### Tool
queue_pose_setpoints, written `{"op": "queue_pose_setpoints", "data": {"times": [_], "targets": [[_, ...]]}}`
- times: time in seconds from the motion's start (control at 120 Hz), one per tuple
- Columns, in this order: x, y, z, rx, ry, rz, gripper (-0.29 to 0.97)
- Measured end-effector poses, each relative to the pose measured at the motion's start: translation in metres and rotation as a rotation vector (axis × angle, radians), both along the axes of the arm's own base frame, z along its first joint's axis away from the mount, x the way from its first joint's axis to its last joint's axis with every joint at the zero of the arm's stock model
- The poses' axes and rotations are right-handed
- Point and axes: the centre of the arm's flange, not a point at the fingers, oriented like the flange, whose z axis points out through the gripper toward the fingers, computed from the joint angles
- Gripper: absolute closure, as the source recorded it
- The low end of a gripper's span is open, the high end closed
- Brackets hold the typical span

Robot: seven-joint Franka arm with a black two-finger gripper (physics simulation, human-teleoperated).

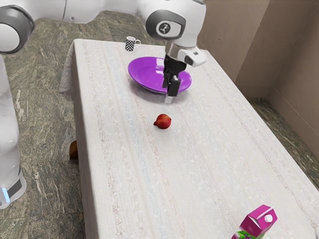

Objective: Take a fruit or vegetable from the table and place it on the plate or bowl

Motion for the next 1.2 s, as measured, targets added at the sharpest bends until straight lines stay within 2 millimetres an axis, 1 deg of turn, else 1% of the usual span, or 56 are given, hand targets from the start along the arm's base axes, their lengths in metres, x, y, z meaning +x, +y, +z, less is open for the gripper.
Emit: {"op": "queue_pose_setpoints", "data": {"times": [0.1, 0.233, 0.292, 0.342, 0.4, 0.442, 0.517, 0.592, 0.692, 0.833, 0.917, 1.025, 1.2], "targets": [[-0.002, -0.008, -0.017, -0.017, 0.008, -0.034, 0.0], [-0.003, -0.008, -0.036, -0.036, 0.015, -0.058, 0.0], [-0.005, -0.004, -0.048, -0.034, 0.018, -0.064, 0.0], [-0.004, 0.006, -0.054, -0.017, 0.009, -0.061, 0.0], [-0.002, 0.021, -0.056, 0.009, -0.005, -0.053, 0.0], [0.0, 0.028, -0.057, 0.033, -0.016, -0.055, 0.0], [0.003, 0.031, -0.058, 0.065, -0.031, -0.07, 0.0], [0.002, 0.031, -0.072, 0.082, -0.029, -0.086, 0.0], [0.004, 0.033, -0.078, 0.117, -0.047, -0.105, 0.0], [0.005, 0.052, -0.08, 0.152, -0.071, -0.099, 0.0], [0.007, 0.063, -0.086, 0.163, -0.069, -0.091, 0.0], [0.007, 0.062, -0.096, 0.165, -0.067, -0.102, 0.0], [0.007, 0.054, -0.095, 0.138, -0.083, -0.106, 0.0]]}}
